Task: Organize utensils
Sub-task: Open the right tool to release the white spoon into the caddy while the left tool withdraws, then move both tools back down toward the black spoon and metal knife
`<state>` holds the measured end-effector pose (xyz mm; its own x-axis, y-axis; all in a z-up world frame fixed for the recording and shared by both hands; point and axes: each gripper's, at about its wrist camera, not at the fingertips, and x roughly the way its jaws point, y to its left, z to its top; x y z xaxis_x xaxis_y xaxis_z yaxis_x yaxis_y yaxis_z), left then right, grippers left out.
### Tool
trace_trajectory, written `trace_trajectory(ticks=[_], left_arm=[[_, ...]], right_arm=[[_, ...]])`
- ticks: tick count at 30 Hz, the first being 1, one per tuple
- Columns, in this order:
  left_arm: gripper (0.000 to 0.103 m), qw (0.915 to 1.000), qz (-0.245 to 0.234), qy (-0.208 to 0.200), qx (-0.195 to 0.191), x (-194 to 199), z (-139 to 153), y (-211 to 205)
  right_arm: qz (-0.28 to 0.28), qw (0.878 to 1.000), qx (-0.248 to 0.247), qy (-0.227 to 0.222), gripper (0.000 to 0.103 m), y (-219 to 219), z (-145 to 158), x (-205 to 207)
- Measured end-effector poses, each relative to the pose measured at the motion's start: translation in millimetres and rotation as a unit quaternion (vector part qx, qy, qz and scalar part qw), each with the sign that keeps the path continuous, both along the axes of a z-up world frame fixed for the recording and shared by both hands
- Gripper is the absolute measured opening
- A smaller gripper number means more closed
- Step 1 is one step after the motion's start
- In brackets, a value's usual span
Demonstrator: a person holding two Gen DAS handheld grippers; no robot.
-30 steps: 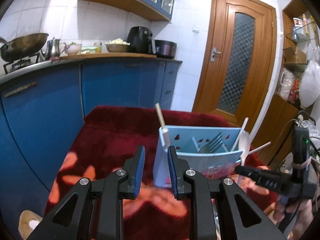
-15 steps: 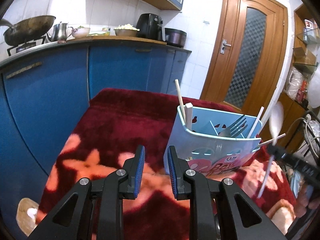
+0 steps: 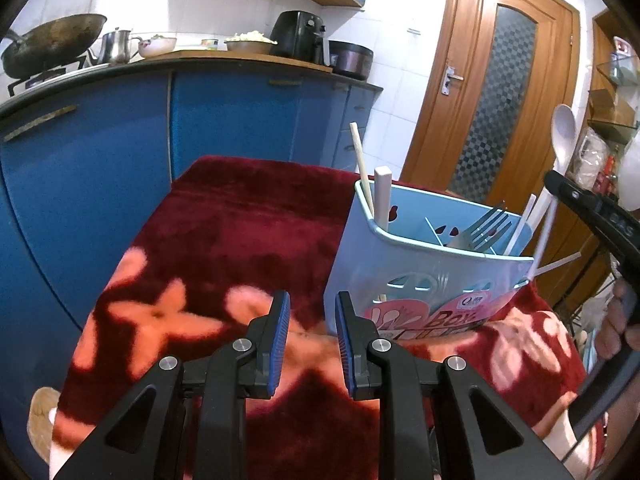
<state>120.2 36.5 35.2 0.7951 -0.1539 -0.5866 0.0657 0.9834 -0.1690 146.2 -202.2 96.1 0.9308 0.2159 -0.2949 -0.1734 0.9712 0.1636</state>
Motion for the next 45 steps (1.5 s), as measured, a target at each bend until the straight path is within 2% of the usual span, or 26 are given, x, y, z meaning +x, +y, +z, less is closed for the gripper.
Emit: trace_trajectory(ticks=[5,14,18,24,32,38,45], left_arm=[[0.023,1.0,0.0,0.003,-0.004,3,-3,2],[0.023,0.9999,-0.002,0.01,-0.008,4,-6,0],[0.023,0.9999,-0.003,0.01,-0.009,3,-4,-1],[0.023,0.9999,-0.01,0.01,-0.009,-5,1,-3],[0.023,0.9995,-0.024,0.014,-0.013,-20,8,-7],[0.023,0.999,-0.04,0.02,-0.01,-31,11,-13],[0.023,0.9974,-0.062,0.037,-0.001,-43,12,-20]], right_arm=[[0.005,1.0,-0.011,0.01,0.008,6,-13,14],[0.034,0.999,-0.022,0.029,0.009,11,-32,11],[0.04,0.999,-0.019,0.03,0.017,12,-32,5],[0.041,0.999,-0.007,0.013,0.027,11,-20,-11],[0.042,0.999,0.002,-0.001,0.027,7,-1,-43],[0.049,0.999,-0.001,0.016,0.027,9,2,-67],[0.055,0.997,-0.009,0.053,0.027,13,-11,-91]])
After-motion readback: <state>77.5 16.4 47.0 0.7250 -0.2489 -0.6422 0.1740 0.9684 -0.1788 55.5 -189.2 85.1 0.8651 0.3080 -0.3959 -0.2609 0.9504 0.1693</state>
